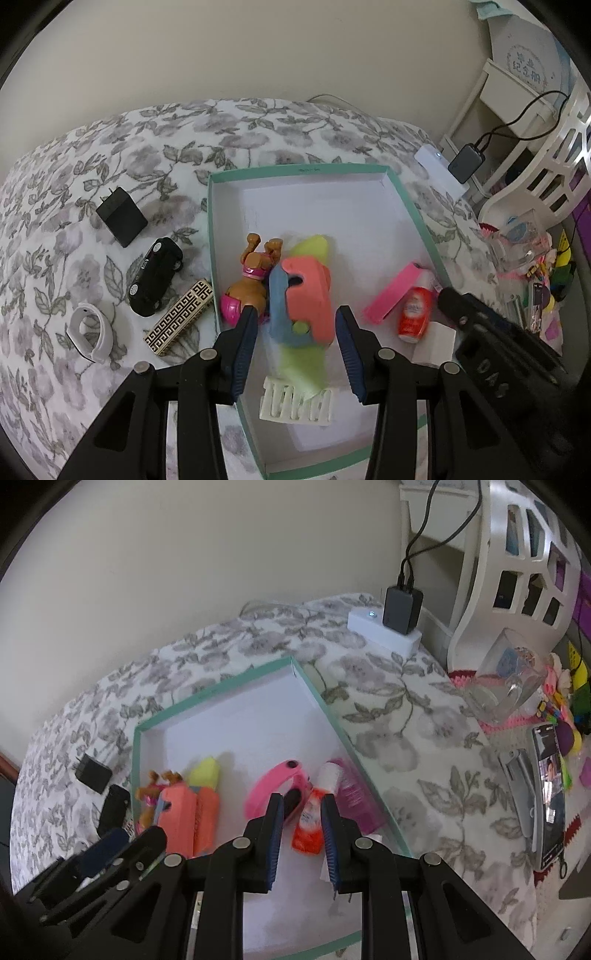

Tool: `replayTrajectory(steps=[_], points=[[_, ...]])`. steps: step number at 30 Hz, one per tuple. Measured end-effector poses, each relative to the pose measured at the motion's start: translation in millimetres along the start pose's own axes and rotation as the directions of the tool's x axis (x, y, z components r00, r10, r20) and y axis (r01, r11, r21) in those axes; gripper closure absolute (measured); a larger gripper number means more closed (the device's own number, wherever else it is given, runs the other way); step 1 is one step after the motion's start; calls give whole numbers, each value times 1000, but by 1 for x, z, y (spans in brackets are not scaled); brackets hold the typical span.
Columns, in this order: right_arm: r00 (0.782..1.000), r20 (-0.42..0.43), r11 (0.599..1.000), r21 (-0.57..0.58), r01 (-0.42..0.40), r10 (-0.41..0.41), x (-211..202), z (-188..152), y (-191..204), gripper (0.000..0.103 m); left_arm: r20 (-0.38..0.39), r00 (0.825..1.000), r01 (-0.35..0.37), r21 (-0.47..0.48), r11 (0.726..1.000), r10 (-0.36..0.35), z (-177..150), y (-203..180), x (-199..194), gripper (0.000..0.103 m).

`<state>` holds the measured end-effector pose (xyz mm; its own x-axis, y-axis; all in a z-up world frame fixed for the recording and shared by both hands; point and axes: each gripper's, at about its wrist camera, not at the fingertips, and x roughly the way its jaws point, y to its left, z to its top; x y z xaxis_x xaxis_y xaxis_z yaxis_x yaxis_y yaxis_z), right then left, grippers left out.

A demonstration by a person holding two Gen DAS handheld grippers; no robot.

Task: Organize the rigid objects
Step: 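Open both grippers to drop the knife and bottle into the tray, then move both grippers back toward the remaining items beside the tray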

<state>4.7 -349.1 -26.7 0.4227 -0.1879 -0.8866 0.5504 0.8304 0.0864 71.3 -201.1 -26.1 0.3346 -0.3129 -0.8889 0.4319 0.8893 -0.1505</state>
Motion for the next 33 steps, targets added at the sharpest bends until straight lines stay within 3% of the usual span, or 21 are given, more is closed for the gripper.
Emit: replayTrajectory(steps=[15, 23, 26, 30, 33], points=[[995, -93, 1000, -20, 15, -17, 24, -11, 2, 80, -19, 1000, -25, 2, 1000, 25, -2, 4, 4, 57], [995, -98, 999, -28, 30, -33, 24, -11, 4, 78, -20, 999, -38, -10, 999, 38, -1, 8, 3, 46], [995, -93, 999, -29, 30, -33, 24, -11, 5, 77, -21, 999, -39, -27, 999, 38, 0, 12, 1, 33], [996, -83, 999, -29, 32, -34, 22, -11, 6, 65, -18, 999, -47, -47, 998, 47, 2, 18, -4, 29], [997, -70, 999, -33, 38, -40, 20, -11, 8, 55, 8, 995, -94, -54, 994, 94, 5, 25, -14, 29]])
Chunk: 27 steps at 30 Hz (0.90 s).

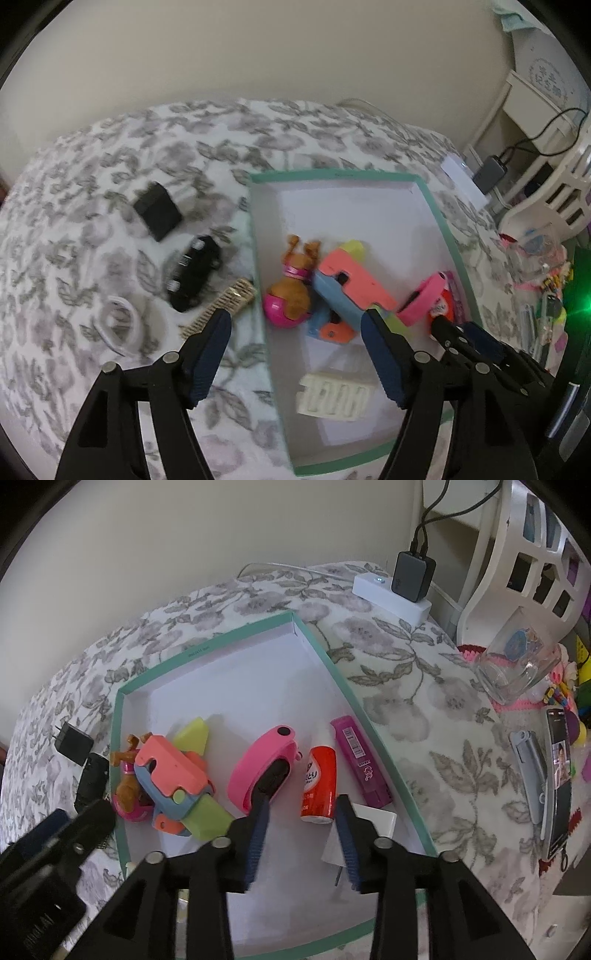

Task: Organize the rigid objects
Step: 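Move both grippers back toward the remaining items beside the tray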

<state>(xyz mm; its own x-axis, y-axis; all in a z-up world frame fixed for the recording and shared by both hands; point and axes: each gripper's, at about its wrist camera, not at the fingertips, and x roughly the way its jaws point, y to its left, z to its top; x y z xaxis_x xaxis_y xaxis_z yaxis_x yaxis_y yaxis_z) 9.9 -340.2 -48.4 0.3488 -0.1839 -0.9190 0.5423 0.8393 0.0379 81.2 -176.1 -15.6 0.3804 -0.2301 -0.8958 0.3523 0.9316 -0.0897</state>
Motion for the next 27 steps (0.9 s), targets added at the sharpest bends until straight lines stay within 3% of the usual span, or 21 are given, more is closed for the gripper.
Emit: replayTrajectory(steps=[2, 4, 11, 18, 21, 24, 27], points=[[1000, 4, 1000, -12, 3, -2, -1, 0, 4, 51, 14, 999, -38, -14, 999, 38, 3, 6, -5, 28], [1000, 9, 1000, -22, 5, -5, -2, -1, 8, 47, 13, 997, -79, -46, 996, 80, 5, 17, -9, 20], [997, 73, 998, -58, 2, 3, -15, -2, 28, 29, -2, 981, -189, -170, 967, 192, 7, 63, -16, 20], [993, 115, 991, -130, -25, 40, -24, -6, 57, 17, -22, 974, -221, -341, 914, 227, 4, 120, -21, 18], [990, 130, 988, -153, -35, 55, -28, -9, 68, 13, -38, 970, -235, -402, 885, 241, 0, 144, -21, 2], [986, 153, 983, -181, -41, 69, -33, -11, 80, 3, -55, 967, -244, -458, 855, 247, -4, 170, -21, 2], [981, 166, 973, -221, -59, 97, -37, -15, 96, 2, -83, 959, -274, -510, 816, 271, -11, 195, -20, 2]])
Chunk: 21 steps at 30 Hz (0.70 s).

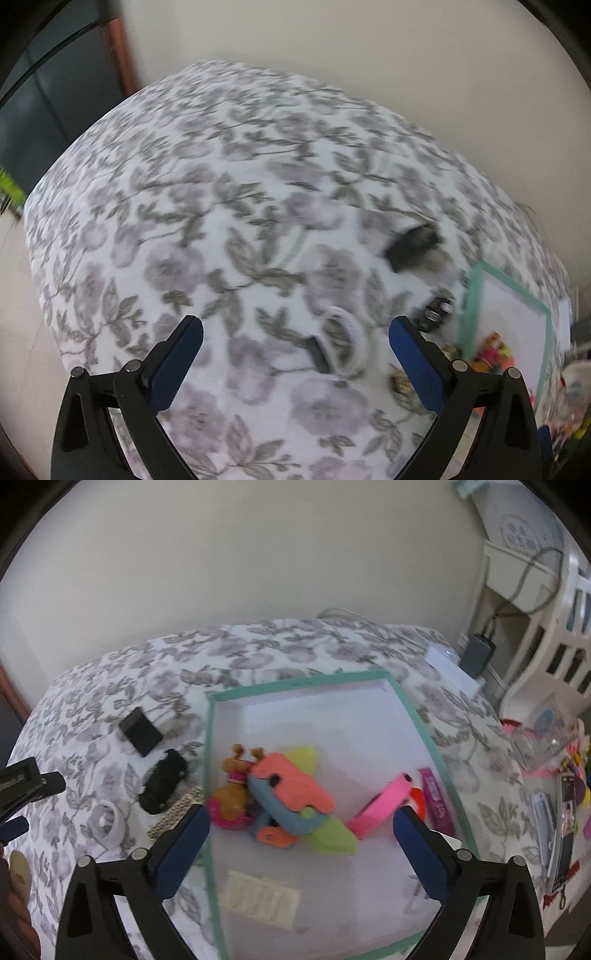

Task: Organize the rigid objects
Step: 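Move both grippers back toward the remaining items beside the tray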

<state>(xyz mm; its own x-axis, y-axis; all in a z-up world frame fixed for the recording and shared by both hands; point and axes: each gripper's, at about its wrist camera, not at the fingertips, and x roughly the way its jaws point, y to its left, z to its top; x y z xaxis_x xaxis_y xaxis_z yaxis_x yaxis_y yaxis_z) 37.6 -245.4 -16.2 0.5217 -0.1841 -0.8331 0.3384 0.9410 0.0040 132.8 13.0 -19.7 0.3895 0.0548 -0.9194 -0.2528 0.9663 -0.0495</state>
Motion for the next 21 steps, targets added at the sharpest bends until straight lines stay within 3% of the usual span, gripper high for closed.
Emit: replayTrajectory(steps=[4, 10, 21], points=[[998, 24, 997, -55, -57, 58, -5, 1, 24, 2, -3, 999, -35, -55, 998, 35, 7, 25, 6, 2], [982, 39, 978, -106, -178, 183, -7, 0, 59, 2, -45, 999, -34, -134, 990, 28, 9, 50, 19, 2], [977, -41, 969, -124, -212, 209, 15, -8, 77, 5, -133, 991, 25, -5, 1000, -26, -1, 19, 47, 2]])
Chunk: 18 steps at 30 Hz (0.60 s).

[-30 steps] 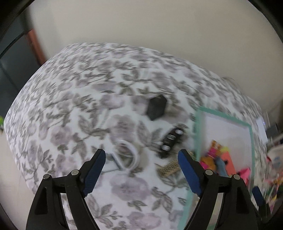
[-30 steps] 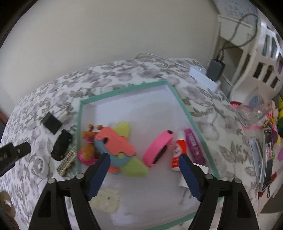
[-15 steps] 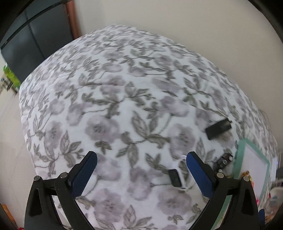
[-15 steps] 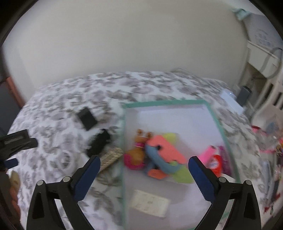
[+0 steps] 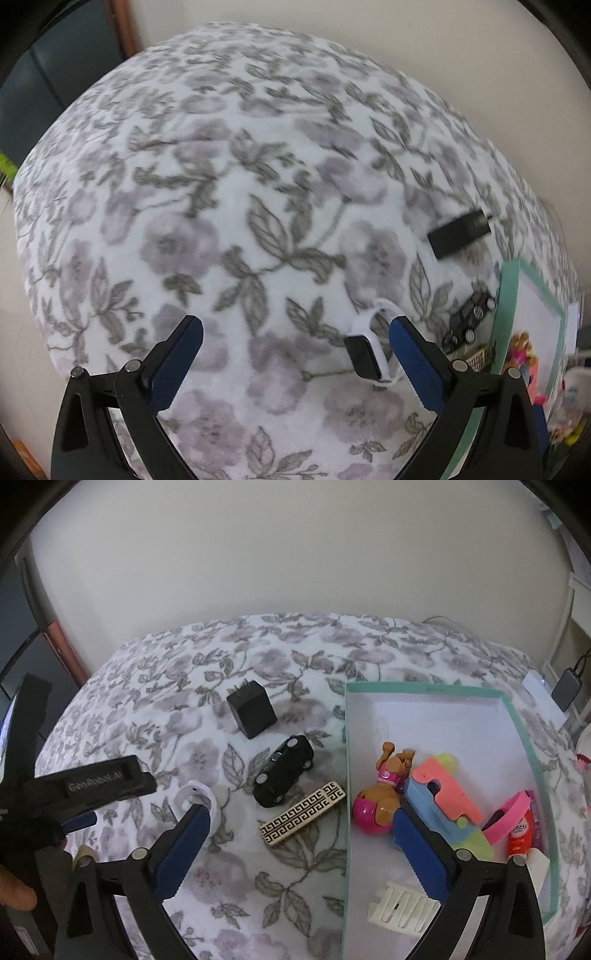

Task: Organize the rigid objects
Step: 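Move both grippers back toward the remaining items beside the tray, then grasp the white watch band with the left gripper while the right grasps the patterned bar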

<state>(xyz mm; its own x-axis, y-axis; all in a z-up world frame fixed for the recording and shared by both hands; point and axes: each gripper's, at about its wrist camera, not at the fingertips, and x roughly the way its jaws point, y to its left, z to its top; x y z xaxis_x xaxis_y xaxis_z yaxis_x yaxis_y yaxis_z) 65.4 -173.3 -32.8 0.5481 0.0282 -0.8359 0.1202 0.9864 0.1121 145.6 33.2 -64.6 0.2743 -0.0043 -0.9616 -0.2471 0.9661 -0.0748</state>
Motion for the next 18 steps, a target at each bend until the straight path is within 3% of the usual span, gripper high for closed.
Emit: replayTrajectory(steps=[9, 15, 17, 18], points=[[999, -35, 1000, 28, -8, 9, 9, -1, -8, 15, -79, 996, -39, 102, 994, 47, -9, -24, 30, 2], [999, -39, 1000, 23, -13, 14, 10, -1, -7, 21, -86, 993, -66, 137, 988, 78, -13, -32, 39, 3], [999, -41, 1000, 25, -8, 9, 11, -2, -8, 25, -95, 994, -49, 142, 989, 63, -16, -35, 41, 8], [999, -44, 1000, 30, -7, 9, 11, -2, -9, 28, -98, 994, -41, 144, 989, 56, -17, -37, 42, 16]])
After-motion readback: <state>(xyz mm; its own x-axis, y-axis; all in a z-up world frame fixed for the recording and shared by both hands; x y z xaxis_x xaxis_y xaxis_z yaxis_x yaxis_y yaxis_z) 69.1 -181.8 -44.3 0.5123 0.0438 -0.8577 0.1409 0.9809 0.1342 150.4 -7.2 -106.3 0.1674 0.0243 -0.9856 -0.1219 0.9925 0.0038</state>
